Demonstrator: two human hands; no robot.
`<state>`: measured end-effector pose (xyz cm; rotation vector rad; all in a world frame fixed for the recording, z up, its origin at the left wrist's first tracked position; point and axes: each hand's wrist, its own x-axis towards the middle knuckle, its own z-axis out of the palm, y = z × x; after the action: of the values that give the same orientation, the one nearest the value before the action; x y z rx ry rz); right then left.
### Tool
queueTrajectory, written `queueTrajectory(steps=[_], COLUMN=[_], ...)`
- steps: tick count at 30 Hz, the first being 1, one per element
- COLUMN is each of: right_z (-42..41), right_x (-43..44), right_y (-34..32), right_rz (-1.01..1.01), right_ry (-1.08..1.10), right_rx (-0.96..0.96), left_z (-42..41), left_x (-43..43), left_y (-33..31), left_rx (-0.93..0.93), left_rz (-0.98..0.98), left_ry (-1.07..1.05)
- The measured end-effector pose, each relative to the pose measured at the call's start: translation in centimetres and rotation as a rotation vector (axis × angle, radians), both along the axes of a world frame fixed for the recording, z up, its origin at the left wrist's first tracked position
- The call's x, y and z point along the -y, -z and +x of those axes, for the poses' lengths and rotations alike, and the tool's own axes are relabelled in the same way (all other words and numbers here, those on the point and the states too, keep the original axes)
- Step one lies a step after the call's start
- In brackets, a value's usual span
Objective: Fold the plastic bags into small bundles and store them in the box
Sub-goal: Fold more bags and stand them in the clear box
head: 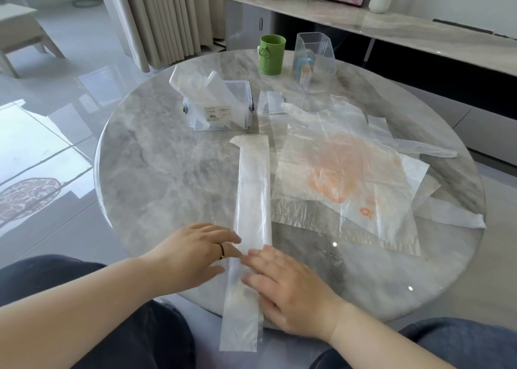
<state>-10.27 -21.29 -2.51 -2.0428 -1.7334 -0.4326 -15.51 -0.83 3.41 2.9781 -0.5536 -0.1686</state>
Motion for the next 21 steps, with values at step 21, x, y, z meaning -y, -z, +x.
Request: queueTrajectory(steps=[21], right_z=[-0.2], right_x=[-1.1], right_y=[-2.4], right_rz=[0.163], right_ry=[0.183], right_rx=[-0.381], left_z=[0.9], left_x=[0.4], left_y=[1.3], left_rx=[-0.114], left_rz=[-0.267], left_ry=[-0.123])
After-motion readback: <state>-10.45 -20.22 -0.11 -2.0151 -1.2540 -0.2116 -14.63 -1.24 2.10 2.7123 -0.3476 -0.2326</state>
